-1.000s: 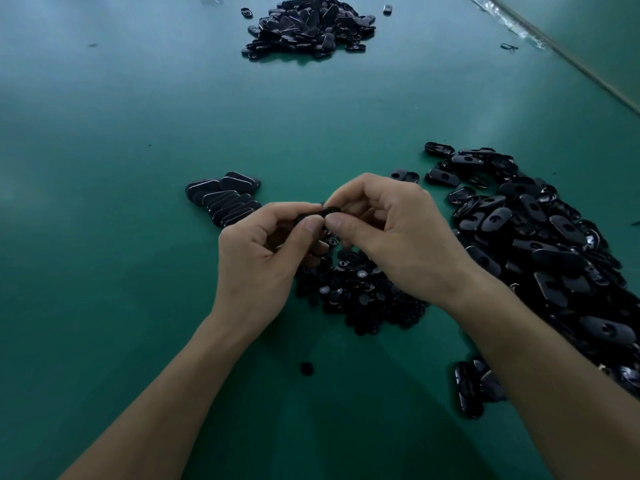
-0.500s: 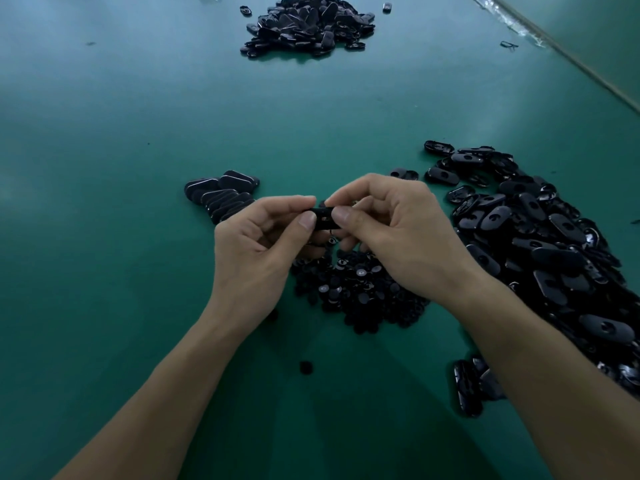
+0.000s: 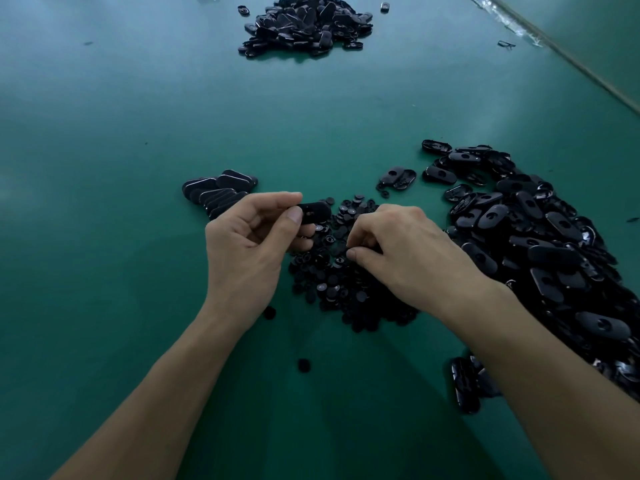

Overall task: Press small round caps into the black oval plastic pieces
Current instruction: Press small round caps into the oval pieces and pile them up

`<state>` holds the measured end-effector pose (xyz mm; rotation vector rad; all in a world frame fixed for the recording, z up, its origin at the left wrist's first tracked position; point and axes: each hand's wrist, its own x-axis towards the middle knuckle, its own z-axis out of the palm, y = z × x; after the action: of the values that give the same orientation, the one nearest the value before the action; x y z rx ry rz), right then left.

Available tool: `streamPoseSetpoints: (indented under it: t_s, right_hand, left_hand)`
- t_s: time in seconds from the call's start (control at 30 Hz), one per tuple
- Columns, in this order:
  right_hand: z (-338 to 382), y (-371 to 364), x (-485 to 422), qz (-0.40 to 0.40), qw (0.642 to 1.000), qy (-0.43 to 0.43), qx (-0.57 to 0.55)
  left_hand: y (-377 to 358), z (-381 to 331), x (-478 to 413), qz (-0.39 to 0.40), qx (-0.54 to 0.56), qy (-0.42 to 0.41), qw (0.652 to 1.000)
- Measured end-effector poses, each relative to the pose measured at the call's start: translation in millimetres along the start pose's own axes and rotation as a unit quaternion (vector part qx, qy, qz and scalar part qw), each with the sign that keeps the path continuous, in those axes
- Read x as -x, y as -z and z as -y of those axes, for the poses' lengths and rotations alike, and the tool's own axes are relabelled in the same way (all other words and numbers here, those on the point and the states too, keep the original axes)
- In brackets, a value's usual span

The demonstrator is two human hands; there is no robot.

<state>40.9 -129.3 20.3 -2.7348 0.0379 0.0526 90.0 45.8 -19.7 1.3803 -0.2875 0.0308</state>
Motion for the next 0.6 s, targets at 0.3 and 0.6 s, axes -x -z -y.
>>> streamPoseSetpoints:
  t_s: [0.3,0.6]
  right_hand:
    - [-1.4,3.0,-1.9,-0.022,0.997,-0.014,-0.066]
    - [1.9,8.4,-4.1,-0.036,0.987,-0.016,-0.154]
  left_hand:
    - [0.6,1.0,-0.6,-0.002,-0.006,0.003,1.0]
    - [0.7,4.6,-0.5,-0.007,-0.015,0.013,1.0]
